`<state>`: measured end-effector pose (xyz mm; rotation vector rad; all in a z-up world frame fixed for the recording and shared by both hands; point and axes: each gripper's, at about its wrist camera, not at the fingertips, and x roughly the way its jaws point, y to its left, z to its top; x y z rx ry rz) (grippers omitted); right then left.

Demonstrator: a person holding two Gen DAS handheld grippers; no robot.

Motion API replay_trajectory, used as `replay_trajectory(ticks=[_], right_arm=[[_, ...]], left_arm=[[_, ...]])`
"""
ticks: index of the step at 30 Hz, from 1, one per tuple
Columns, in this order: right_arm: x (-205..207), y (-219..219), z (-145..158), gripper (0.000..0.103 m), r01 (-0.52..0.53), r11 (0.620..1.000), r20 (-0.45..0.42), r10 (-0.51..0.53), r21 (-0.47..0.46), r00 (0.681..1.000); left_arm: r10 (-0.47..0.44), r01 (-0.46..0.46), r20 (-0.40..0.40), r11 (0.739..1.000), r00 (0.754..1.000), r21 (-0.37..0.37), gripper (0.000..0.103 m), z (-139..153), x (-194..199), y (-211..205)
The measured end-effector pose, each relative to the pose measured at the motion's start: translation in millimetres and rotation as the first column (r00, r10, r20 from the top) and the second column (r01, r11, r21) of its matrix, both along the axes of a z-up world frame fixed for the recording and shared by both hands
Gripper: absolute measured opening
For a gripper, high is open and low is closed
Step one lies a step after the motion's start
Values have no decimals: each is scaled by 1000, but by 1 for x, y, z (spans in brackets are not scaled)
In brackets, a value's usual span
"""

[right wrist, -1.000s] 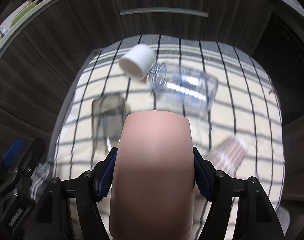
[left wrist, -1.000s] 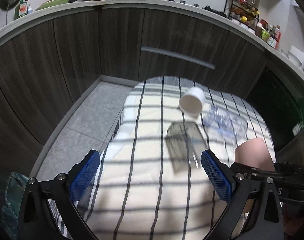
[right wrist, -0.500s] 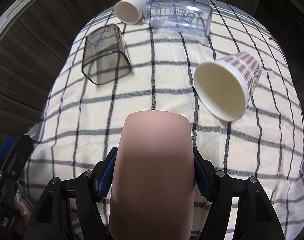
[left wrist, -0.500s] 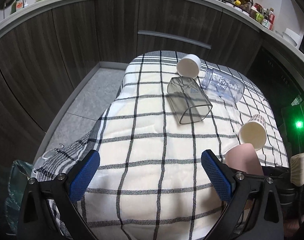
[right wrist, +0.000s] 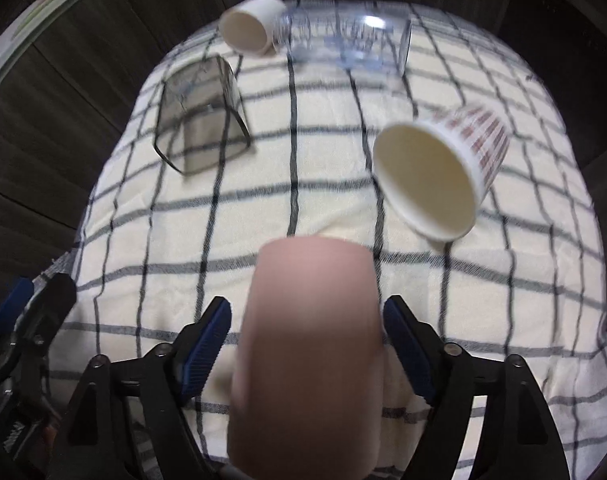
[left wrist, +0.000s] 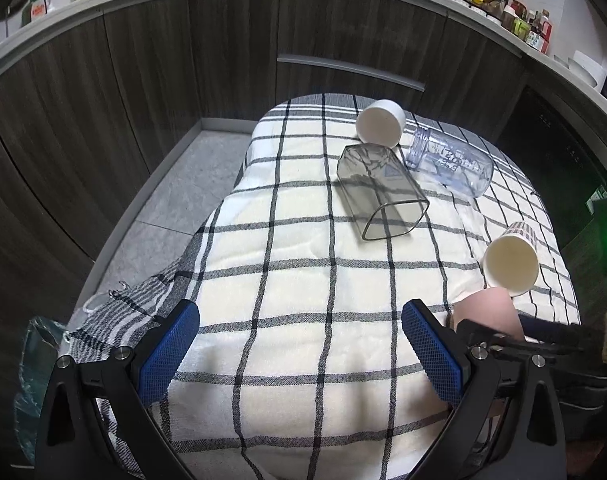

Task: Flip cup upside down
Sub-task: 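Lift the pink cup with the right gripper and rotate it rim-down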

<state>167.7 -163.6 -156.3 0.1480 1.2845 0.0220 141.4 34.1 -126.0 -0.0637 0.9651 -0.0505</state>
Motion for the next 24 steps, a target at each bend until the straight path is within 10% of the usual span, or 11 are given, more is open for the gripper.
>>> replay_trajectory(ticks=[13,24], right_arm=[[-44,-45,96,83,70,992,329,-32,-105,944],[-60,-111,100,84,171,983,419,-127,-70,899]], left_arm=[[-91,89,-48,995,995,-43,103,25,-7,-60],[-167,168,-221,986,961,-13,102,9,16,-139]])
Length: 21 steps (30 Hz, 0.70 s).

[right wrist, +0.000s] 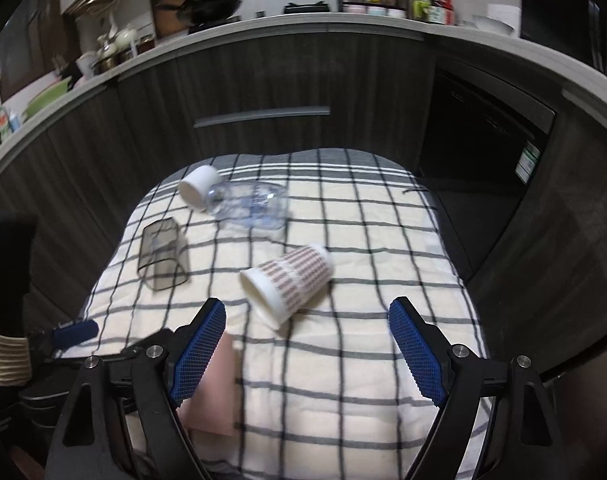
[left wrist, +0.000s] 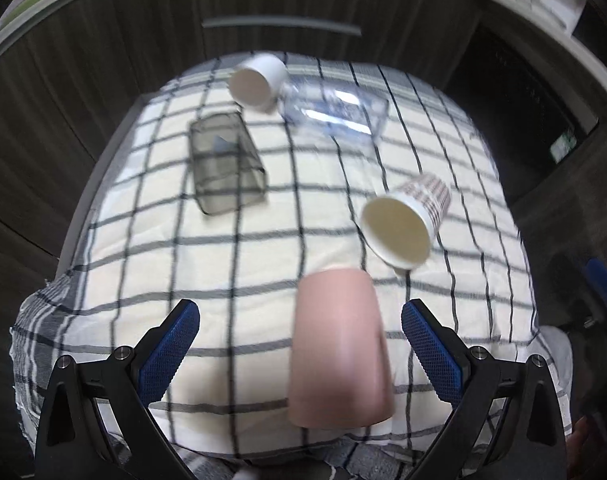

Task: Flip cup upside down
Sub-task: 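Lift the pink cup with the right gripper and rotate it rim-down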

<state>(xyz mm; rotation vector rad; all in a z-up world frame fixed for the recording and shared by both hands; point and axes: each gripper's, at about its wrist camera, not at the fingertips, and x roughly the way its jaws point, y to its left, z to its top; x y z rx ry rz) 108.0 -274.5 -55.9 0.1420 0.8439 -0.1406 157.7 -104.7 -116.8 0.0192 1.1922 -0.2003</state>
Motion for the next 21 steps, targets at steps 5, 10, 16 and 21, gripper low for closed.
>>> replay_trajectory(ticks=[5,10,16,21], right_arm=[[2,-22,-6,84,21,1000,8,-21,23,1000],[7,-35,-15,84,27,997,5,-28,78,1000],[19,-43,-26,84,30,988,-10,-28,154,1000],[29,-45,-28,84,28,983,-11,-26,181,1000]], left_arm=[[-30,32,-133,999,991,12,94,-24,8,-20],[-33,38,-258,999,966,18,92,-43,18,-30],[-54,74,-417,997,907,33,87,-65,38,-45],[-62,102,-484,993,873,57,75,-78,49,-52]])
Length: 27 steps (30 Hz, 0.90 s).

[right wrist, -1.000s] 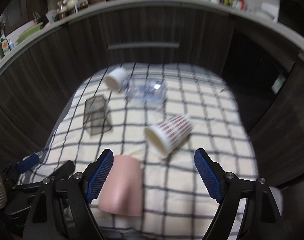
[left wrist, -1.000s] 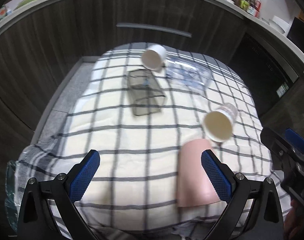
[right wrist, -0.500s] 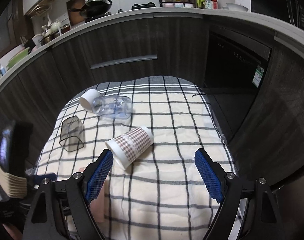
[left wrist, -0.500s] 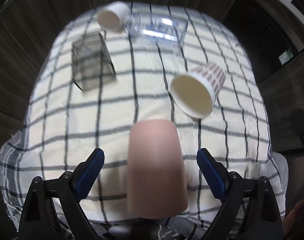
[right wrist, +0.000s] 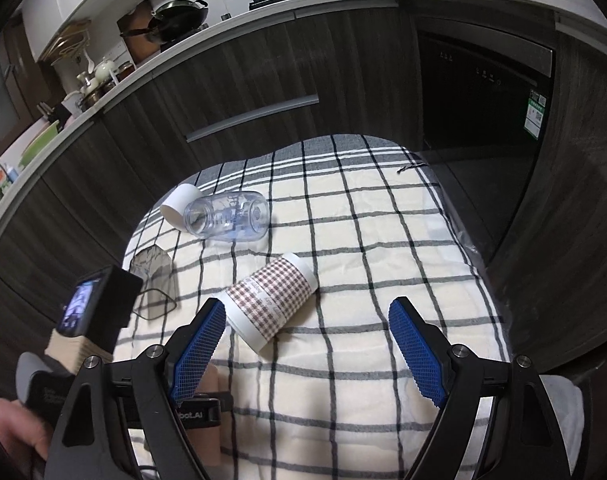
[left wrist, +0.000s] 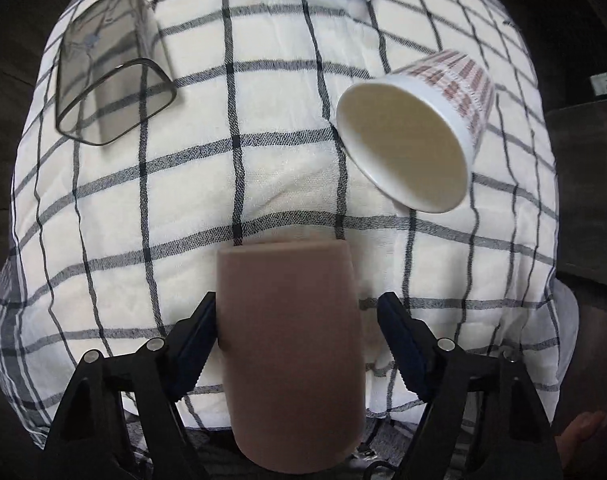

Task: Flip cup upside down
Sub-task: 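Lift the pink cup with the right gripper and rotate it rim-down, then lower the pink cup rim-down onto the cloth with the right gripper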

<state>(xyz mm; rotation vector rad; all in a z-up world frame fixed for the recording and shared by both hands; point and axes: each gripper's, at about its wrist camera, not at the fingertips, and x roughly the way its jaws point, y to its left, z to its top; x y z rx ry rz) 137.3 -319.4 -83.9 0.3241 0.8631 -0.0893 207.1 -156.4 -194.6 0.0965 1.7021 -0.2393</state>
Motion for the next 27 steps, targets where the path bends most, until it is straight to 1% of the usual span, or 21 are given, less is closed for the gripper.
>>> replay_trajectory(ticks=[2,3,7,12,13,15,18,19,20,22,24,26,27], right_arm=[[3,-1,-2,84,2,1000,-3,-2,7,1000],[4,-1,-4,84,3,1000,-6,-3,13,1000],[7,-4,-13,84,11,999,-33,-9,43,999],[8,-5,-15,84,17,999,-43,-15,48,999],[8,-5,-15,84,15,999,-43,-13,47,999],[7,-5,-14,84,14,999,-43,-12,43,999],[4,-2,-10,84,11,999,-37,-10,33,999],[3,-1,-9,84,10,999,-34,-9,31,999],[2,0,-7,84,9,1000,-31,-8,25,999],[-2,4,-2,84,3,1000,-23,-2,13,1000],[-6,9,2,84,-5,1000,-16,5,-6,1000],[-11,14,6,84,-11,999,-9,10,-37,1000],[-14,16,7,84,-12,999,-8,12,-46,1000]], left_arm=[[-5,5,-17,1000,1000,10,71,-5,2,-1],[-8,8,-24,1000,1000,14,66,-7,2,-2],[-12,12,-24,1000,1000,-3,67,-13,3,-5],[-11,11,-16,1000,1000,-26,67,-12,6,-2],[-12,11,-4,999,1000,-31,67,-10,3,0],[-22,24,47,999,999,-38,67,2,-4,3],[-33,44,173,997,984,-60,67,29,-17,8],[-36,54,238,996,971,-68,67,40,-23,11],[-36,58,277,996,960,-72,67,47,-26,12],[-26,65,381,994,924,-92,67,62,-32,18],[-13,75,497,992,868,-105,67,73,-35,27],[-4,88,623,991,782,-105,67,81,-39,37],[4,93,679,990,734,-106,67,83,-43,41]])
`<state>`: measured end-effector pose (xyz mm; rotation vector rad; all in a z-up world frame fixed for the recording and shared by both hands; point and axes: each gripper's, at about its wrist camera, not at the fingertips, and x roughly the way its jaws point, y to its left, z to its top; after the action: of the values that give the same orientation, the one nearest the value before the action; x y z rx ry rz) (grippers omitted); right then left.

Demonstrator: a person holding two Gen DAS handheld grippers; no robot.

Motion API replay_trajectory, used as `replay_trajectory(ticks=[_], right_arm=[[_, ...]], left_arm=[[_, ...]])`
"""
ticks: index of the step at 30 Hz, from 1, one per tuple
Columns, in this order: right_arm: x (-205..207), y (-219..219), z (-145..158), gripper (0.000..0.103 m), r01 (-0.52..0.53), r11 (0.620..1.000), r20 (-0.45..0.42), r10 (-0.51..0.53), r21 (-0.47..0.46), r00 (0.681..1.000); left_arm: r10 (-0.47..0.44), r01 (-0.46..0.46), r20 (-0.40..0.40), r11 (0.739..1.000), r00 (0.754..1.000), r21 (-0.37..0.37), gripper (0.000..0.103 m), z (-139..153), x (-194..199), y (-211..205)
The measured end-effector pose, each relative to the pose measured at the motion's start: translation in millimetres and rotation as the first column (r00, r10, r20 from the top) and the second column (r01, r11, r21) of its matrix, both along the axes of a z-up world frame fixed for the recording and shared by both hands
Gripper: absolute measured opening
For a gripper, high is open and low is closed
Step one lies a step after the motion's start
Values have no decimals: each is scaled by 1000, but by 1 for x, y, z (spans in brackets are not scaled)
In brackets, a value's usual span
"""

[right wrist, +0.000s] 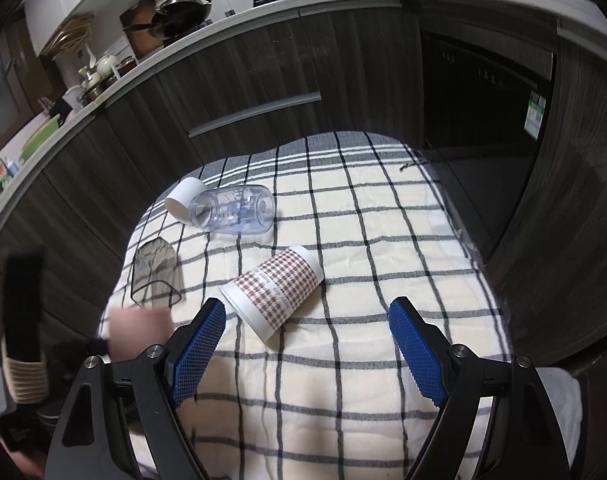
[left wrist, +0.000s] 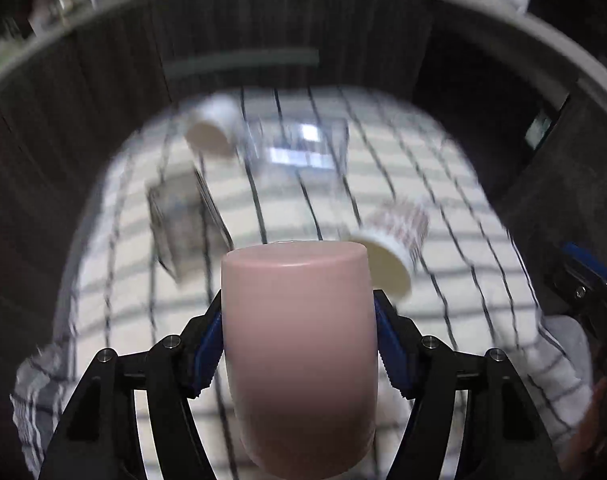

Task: Flip cup upside down
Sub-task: 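Lower the pink cup rim-down onto the cloth with the right gripper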

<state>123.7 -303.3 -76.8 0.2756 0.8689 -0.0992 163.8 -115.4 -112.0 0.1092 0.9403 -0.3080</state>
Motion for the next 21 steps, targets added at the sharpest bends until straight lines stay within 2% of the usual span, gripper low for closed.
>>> replay_trajectory(ticks=[3,5,7,10,15,21], right_arm=[[-6,6,2,84,-7,999,-2,7,-32,1000],[-9,9,2,84,-10,999,-8,9,-47,1000],[-11,13,1,84,-15,998,-14,14,-63,1000],[-15,19,1,84,-26,996,-18,24,-90,1000],[-19,22,-2,84,-28,994,-29,25,-108,999],[-21,19,-10,84,-13,994,-44,8,-105,999]], left_arm=[[24,-18,134,999,991,-47,67,-4,-2,3],[54,-38,219,996,974,-76,67,-9,-8,7],[77,-53,260,994,963,-99,67,-18,-7,11],[78,-48,254,992,964,-121,67,-29,-5,12],[73,-50,215,993,974,-109,67,-42,-11,11],[61,-41,211,995,976,-95,67,-43,-29,12]])
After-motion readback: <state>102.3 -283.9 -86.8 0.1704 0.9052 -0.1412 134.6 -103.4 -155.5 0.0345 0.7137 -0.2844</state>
